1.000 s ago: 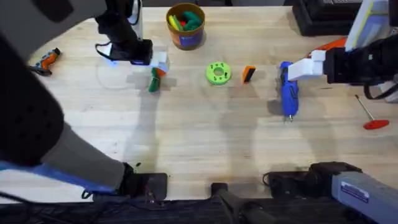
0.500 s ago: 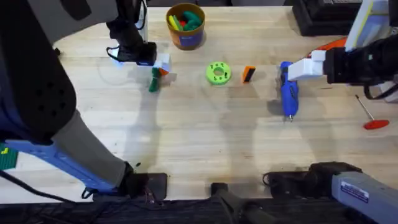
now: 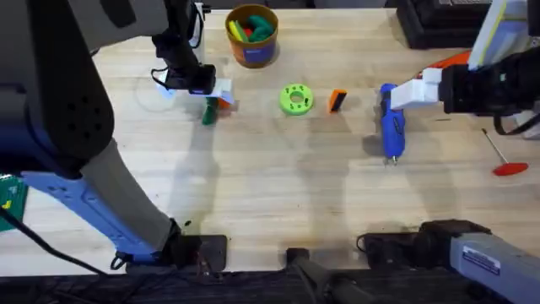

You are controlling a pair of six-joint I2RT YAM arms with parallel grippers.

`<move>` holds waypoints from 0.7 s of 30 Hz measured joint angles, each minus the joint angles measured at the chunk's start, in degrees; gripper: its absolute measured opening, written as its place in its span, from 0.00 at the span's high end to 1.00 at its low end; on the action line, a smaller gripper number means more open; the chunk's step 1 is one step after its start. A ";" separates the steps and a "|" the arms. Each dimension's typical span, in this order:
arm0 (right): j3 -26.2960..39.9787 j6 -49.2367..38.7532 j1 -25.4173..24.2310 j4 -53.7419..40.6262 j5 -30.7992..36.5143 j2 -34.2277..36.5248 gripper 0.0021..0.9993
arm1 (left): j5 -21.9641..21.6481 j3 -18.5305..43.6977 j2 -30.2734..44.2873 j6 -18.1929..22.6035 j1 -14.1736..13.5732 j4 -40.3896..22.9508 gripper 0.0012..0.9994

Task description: Pick up the gripper from the table and insert it into the empty holder that is missing its gripper. Then pick up a screw, insert it into the mounting hole, and use the screwdriver to tighten it. Finally, clean up the table by picking up the vegetable and placing it into the bucket.

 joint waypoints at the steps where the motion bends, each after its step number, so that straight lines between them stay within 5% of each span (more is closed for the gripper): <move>1: 0.00 0.00 0.00 0.00 0.02 0.00 0.01 | 0.11 0.00 0.00 -0.09 0.00 0.02 0.10; 3: 0.00 0.00 0.00 0.00 0.00 0.00 0.01 | 0.41 0.00 0.00 -0.09 -0.03 0.04 0.27; 8: 0.00 0.00 0.00 0.00 0.00 0.00 0.01 | 0.93 0.13 0.00 0.22 -0.07 0.04 0.97; 21: 0.00 0.00 0.00 0.00 0.00 0.00 0.01 | 0.31 1.04 0.10 0.20 -0.04 -4.87 0.99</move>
